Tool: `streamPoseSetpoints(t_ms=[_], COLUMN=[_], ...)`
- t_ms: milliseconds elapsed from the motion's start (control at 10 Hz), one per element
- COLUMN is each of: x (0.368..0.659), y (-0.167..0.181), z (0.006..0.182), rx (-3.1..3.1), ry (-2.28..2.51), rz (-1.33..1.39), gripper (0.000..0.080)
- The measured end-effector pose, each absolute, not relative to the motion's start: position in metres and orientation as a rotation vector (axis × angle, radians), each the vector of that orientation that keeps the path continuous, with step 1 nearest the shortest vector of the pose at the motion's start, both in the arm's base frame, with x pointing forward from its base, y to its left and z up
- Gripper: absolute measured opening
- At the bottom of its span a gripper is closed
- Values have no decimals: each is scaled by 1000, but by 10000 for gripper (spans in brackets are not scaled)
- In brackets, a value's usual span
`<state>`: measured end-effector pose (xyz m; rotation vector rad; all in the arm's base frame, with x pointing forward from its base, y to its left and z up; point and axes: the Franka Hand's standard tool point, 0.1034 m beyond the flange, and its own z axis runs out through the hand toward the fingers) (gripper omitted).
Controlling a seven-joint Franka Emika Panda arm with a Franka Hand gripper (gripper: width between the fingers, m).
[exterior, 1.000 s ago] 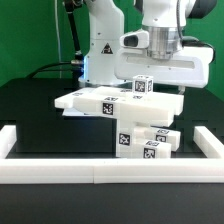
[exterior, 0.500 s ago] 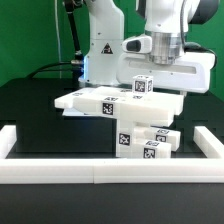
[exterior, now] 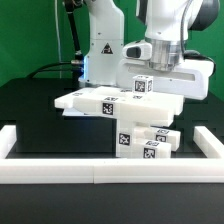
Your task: Assemble chair
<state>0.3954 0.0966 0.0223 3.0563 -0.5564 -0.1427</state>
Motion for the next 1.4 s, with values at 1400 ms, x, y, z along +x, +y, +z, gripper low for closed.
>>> streamPoseSetpoints(t_ms=[1400], x=[399], y=[91], z=[12], rx=[3045], ry=[-542], rz=[-159], gripper=[649])
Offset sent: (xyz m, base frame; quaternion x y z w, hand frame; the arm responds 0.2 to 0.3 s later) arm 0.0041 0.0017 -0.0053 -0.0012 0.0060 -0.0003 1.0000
